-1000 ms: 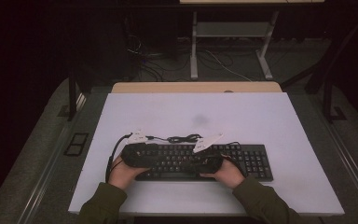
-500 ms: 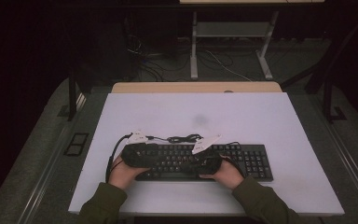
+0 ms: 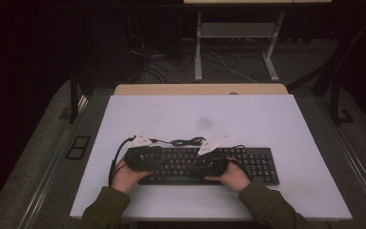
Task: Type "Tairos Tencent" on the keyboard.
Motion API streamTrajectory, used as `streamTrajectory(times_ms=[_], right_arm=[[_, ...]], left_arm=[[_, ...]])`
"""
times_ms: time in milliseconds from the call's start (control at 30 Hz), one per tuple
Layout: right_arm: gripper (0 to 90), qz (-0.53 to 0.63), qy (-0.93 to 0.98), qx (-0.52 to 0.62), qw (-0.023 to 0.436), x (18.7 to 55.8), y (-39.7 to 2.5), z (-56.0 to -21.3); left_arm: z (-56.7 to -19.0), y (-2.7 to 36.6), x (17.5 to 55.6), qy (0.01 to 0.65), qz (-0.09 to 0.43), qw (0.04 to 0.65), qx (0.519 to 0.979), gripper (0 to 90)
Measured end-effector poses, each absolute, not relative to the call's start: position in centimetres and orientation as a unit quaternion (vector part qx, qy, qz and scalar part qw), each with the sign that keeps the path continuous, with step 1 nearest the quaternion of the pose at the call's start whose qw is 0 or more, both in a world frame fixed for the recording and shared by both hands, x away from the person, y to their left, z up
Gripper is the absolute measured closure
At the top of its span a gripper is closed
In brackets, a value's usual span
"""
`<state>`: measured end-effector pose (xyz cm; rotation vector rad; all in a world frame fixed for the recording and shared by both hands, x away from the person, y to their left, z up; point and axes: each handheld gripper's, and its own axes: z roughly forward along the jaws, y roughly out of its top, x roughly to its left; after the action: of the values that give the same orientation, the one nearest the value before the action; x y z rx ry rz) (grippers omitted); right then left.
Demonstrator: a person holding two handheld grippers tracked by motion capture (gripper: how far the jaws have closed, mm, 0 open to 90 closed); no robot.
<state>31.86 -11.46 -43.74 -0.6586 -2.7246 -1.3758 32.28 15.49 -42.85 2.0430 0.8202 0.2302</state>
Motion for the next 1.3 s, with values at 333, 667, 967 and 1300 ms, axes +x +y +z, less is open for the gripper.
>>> streamTrajectory(times_ms=[333,667,967,1300], right_arm=[[68.9,-0.458,-0.859,-0.228,-0.007,32.5,-12.5,-43.0],[43.0,-0.467,-0.847,-0.253,-0.025,33.3,-13.4,-42.8],[31.1,-0.468,-0.844,-0.261,-0.035,33.6,-13.8,-42.8],[29.1,-0.471,-0.841,-0.265,-0.033,33.8,-14.1,-42.9]], left_arm=[[-42.8,14.8,32.3,0.325,0.087,0.45,0.827,45.4],[-42.9,13.4,32.5,0.305,0.072,0.449,0.836,73.2],[-43.2,12.5,32.7,0.293,0.058,0.443,0.845,88.8],[-43.7,11.7,32.8,0.289,0.054,0.432,0.852,88.9]])
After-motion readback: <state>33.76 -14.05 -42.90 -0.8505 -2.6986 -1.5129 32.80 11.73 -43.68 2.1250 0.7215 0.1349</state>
